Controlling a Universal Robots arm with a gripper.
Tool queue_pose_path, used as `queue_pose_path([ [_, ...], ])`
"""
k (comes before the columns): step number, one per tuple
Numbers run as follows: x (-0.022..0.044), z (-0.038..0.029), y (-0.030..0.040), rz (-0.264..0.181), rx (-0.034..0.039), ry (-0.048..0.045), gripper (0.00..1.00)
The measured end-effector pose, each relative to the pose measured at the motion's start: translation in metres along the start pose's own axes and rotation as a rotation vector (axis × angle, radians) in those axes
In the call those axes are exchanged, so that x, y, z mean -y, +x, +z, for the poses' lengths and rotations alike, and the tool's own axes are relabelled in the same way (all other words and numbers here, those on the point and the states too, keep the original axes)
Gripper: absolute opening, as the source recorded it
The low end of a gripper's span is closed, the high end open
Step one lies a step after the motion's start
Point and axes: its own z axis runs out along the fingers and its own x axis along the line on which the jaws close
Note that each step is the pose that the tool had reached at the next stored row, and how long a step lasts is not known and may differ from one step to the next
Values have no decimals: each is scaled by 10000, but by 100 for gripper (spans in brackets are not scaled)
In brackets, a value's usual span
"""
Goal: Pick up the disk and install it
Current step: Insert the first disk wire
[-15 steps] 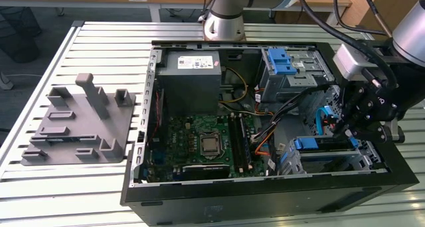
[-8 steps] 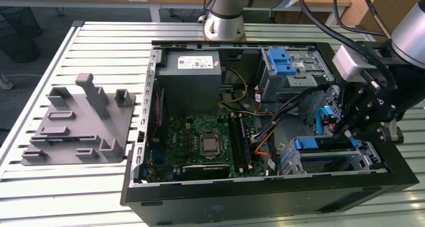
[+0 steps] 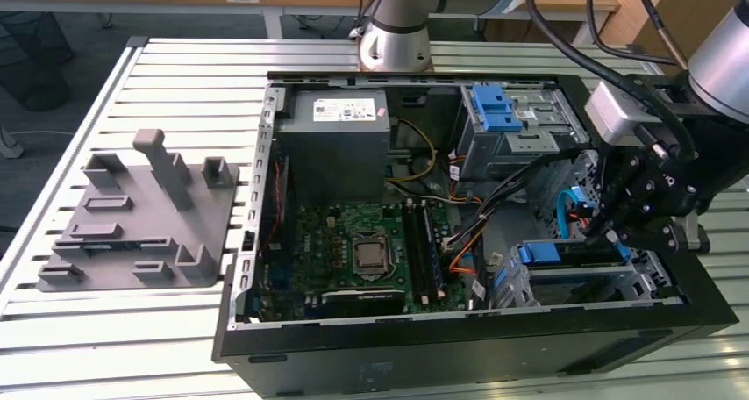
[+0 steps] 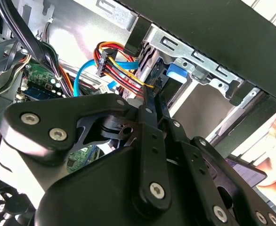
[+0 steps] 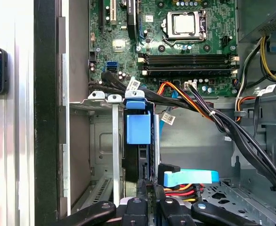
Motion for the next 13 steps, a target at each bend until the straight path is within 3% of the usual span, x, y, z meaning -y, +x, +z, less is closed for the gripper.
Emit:
queue_pose_path([
  [13,0,-8,6,0,13,0,17],
])
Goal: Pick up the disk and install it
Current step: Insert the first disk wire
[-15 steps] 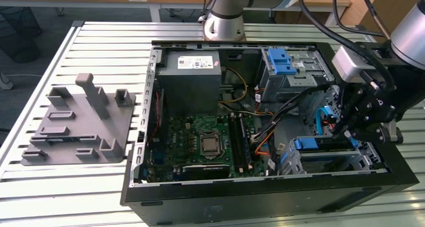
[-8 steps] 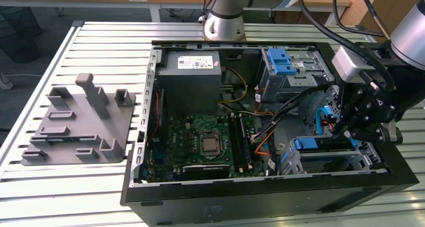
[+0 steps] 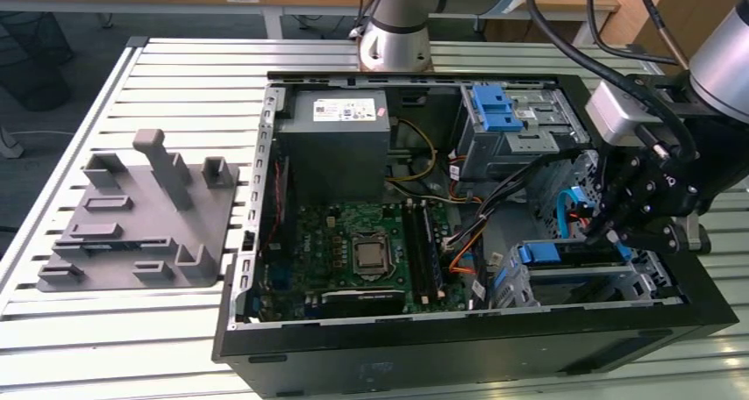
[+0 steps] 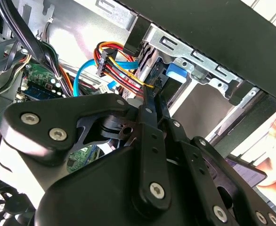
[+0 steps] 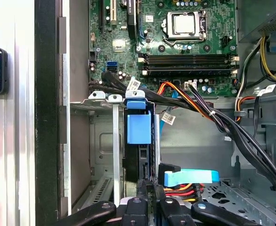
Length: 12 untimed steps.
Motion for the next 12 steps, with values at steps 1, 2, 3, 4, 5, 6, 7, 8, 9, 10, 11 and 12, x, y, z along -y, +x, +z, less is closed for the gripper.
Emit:
queue_pose_path([
  [1,0,0,0,1,0,0,17],
  [2,0,0,2,2,0,0,17],
  [3,0,1,5,2,2,0,17],
  [4,0,1,7,2,3,0,17],
  [5,0,0,9,3,2,0,17],
  [6,0,0,10,4,4,0,17],
  [7,0,0,11,5,5,0,17],
  [8,0,0,12,6,6,0,17],
  [9,0,1,14,8,7,-1,17],
  [10,1,2,15,9,7,0,17],
  [11,1,3,17,10,8,-1,17],
  [12,1,4,18,11,8,0,17],
])
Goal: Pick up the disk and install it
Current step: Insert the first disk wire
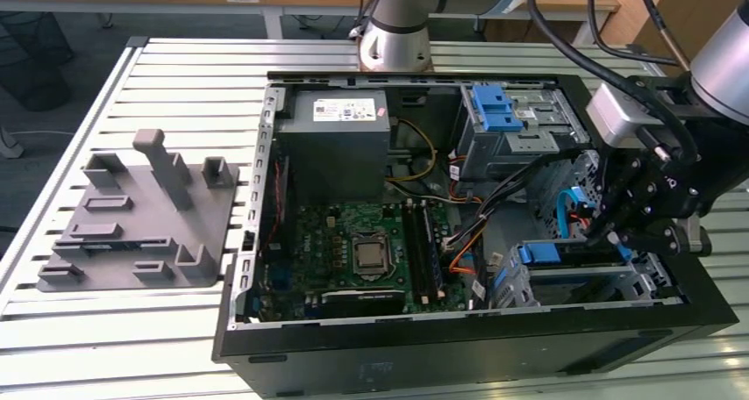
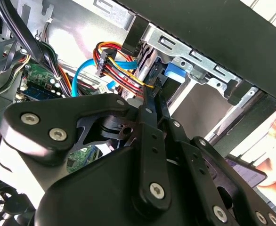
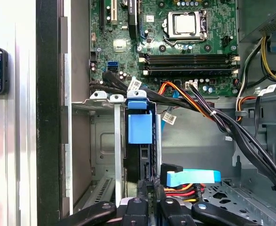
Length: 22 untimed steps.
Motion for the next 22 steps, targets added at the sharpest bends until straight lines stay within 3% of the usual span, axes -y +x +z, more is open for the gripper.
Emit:
queue_pose_path([
  [21,1,47,1,1,0,-1,18],
  [22,1,47,1,1,2,0,24],
])
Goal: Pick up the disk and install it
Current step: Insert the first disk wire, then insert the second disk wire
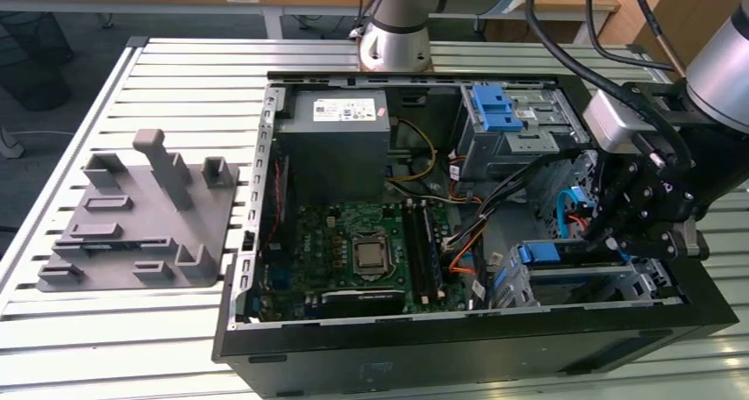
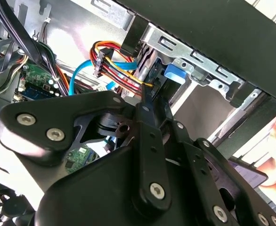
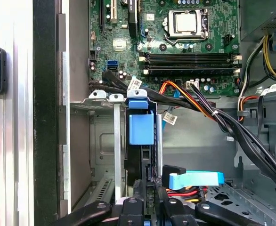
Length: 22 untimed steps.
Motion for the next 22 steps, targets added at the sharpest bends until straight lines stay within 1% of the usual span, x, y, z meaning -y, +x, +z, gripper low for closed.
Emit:
queue_pose_path([
  [2,0,-14,0,0,2,0,24],
  [6,-3,-75,0,0,-1,0,24],
  [10,-4,-104,0,-1,-1,0,24],
  [12,-4,-109,0,0,2,0,23],
  [14,-4,-110,0,0,1,0,11],
  [22,-4,-116,0,0,-1,0,11],
])
